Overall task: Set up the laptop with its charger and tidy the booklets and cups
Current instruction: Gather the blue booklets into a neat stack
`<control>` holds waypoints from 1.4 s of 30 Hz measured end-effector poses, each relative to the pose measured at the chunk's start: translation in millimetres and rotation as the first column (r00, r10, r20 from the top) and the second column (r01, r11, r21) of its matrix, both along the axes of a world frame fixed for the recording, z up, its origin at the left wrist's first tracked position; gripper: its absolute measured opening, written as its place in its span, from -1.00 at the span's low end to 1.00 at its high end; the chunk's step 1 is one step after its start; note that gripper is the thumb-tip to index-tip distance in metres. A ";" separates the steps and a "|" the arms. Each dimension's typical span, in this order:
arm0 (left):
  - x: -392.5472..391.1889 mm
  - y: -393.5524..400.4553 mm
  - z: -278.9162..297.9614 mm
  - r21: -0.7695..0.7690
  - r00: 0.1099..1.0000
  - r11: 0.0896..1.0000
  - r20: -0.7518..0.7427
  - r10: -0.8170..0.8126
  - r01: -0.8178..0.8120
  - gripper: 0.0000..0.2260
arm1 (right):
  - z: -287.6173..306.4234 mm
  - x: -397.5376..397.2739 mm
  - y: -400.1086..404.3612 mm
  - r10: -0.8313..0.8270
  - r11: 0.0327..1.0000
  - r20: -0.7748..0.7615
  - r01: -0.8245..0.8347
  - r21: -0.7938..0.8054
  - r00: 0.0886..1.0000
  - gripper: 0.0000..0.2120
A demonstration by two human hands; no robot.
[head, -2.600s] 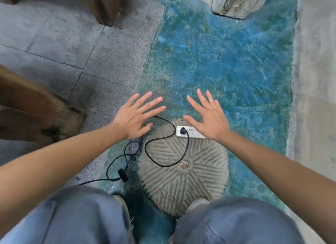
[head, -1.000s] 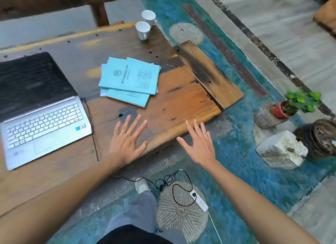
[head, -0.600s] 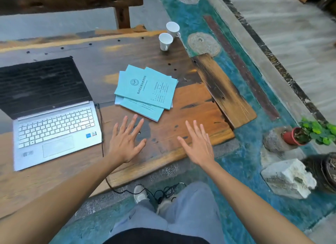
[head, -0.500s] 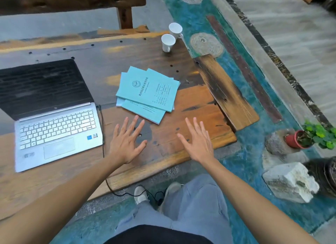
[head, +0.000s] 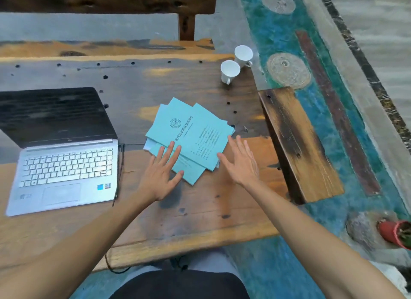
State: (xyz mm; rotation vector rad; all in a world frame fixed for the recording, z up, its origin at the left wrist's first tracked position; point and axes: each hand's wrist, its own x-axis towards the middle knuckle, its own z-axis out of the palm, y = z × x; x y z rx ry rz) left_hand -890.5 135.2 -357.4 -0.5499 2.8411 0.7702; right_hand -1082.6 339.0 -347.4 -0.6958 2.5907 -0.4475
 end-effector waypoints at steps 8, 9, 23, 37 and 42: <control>-71.1 14.7 -21.9 0.406 0.784 0.723 -0.023 0.620 -0.560 -0.46 | -46.8 -119.6 -36.6 0.132 0.990 0.213 -0.116 -0.086 0.968 -0.28; -80.7 15.5 -25.3 0.423 0.717 0.640 0.030 0.697 -0.641 -0.45 | -52.4 -129.8 -39.4 0.146 0.988 0.213 -0.130 -0.087 0.966 -0.28; -122.3 1.4 -52.4 0.610 0.162 -0.193 0.477 0.864 -0.769 -0.65 | -72.0 -163.4 -64.4 0.179 0.977 0.259 -0.203 0.067 0.949 -0.38; -152.9 -1.7 -39.3 0.699 0.202 -0.208 0.456 0.867 -0.684 -0.21 | -72.8 -146.6 -69.8 0.023 0.993 0.198 -0.045 0.108 0.980 -0.51; -152.9 -18.1 -23.9 0.709 0.273 -0.134 0.430 0.861 -0.692 -0.18 | -72.2 -145.2 -63.5 -0.069 0.997 0.279 0.056 0.056 0.958 -0.50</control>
